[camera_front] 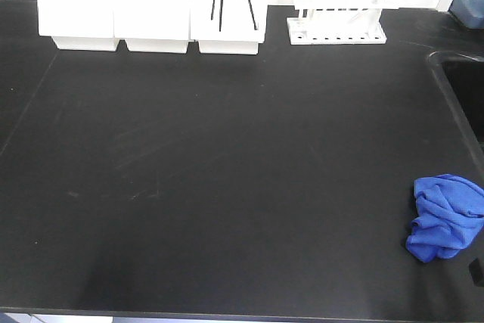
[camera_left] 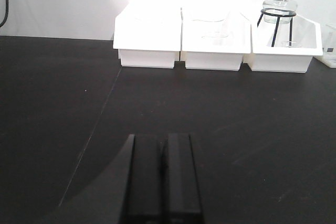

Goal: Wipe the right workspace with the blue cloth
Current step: 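Move the right gripper toward the blue cloth beside the sink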

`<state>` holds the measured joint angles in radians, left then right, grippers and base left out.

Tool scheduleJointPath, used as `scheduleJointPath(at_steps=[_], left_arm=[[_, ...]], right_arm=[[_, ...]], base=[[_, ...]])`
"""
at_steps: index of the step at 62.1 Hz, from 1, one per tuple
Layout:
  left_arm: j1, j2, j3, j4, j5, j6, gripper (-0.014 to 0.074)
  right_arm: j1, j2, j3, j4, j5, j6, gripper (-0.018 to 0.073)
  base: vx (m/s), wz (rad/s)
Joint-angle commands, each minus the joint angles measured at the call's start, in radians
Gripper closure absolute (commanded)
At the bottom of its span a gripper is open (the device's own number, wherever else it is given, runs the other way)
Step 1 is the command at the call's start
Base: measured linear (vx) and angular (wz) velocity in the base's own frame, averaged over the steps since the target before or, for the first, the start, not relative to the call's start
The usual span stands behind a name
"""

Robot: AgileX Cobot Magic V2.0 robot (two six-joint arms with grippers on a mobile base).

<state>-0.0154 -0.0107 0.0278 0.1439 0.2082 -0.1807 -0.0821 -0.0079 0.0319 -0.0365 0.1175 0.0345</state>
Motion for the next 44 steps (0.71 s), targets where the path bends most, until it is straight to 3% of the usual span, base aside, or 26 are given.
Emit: scheduleJointPath(at_steps=[1, 44], left_arm=[[0.005, -0.016, 0.031, 0.001, -0.081, -0.008, 0.0602], [0.005, -0.016, 0.031, 0.001, -0.081, -0.008, 0.0602]], right_arm=[[-0.005, -0.008, 0.017, -0.009, -0.082, -0.002, 0.0564], [-0.005, -0.008, 0.017, -0.009, -0.082, -0.002, 0.0564]], base=[[0.00, 0.00], [0.00, 0.00]])
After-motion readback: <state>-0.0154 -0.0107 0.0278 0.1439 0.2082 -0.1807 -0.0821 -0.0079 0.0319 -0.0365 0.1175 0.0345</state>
